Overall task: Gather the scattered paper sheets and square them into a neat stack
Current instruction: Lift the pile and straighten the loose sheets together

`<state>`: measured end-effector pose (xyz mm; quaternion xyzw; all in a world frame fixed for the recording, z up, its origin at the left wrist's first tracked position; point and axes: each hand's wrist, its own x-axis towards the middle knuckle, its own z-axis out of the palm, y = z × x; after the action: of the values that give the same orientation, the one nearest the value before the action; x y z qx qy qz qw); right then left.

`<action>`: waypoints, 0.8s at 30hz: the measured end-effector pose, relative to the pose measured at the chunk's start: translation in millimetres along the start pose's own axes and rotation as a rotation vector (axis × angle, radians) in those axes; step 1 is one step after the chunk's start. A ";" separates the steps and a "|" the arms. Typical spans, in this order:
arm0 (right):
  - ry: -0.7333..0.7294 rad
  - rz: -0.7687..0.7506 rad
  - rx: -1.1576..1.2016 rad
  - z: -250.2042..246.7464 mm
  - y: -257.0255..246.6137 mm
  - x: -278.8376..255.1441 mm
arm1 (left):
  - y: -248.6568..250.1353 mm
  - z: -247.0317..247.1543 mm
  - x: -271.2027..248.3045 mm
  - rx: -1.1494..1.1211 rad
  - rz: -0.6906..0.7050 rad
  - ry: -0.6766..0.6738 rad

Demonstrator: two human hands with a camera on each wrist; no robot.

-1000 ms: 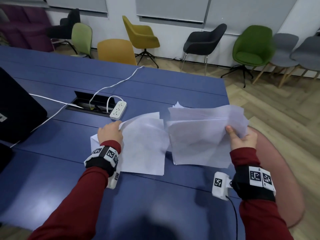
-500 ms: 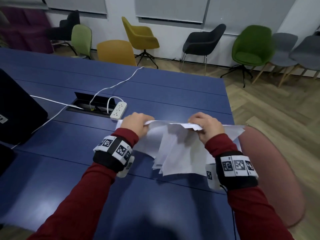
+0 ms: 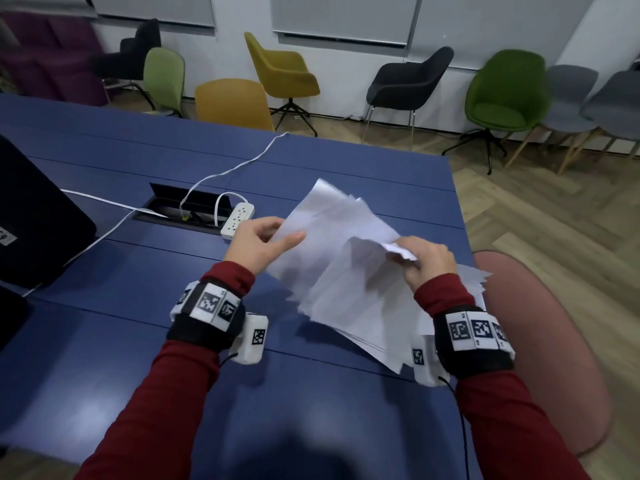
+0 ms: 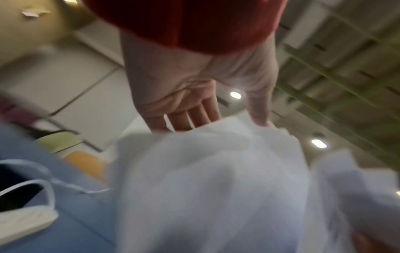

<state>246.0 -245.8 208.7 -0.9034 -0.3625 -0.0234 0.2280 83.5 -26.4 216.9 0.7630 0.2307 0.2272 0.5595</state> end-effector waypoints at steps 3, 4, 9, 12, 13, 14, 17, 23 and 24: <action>0.124 0.012 0.133 -10.1 2.2 4.2 | -3.5 -9.4 -1.2 -0.044 -0.020 -0.105; 0.131 0.028 0.182 -12.7 3.5 6.4 | -7.5 -13.2 1.1 -0.028 -0.018 -0.105; 0.229 0.151 0.535 -19.9 13.1 11.2 | -28.6 -30.5 8.5 -0.108 -0.084 -0.085; 0.278 0.122 0.866 -20.4 13.1 8.7 | -35.4 -22.3 5.3 -0.175 -0.081 -0.220; 0.299 0.119 0.921 -19.4 12.1 8.2 | -36.2 -18.3 4.2 -0.129 -0.071 -0.259; 0.319 0.120 0.949 -17.5 12.0 7.9 | -35.6 -15.7 3.5 -0.068 -0.058 -0.291; 0.378 0.175 0.974 -13.3 16.5 4.6 | -32.0 -14.6 2.3 0.226 -0.090 -0.278; 0.350 0.192 0.952 0.9 43.0 -1.5 | -19.2 -18.6 11.8 0.135 -0.068 0.191; 0.326 0.196 0.939 4.1 45.3 -1.8 | -16.1 -14.8 15.9 0.060 -0.047 0.251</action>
<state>274.4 -274.0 186.8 -0.7178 -0.2070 0.0230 0.6643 85.6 -1.4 206.8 0.7393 0.3235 0.3006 0.5083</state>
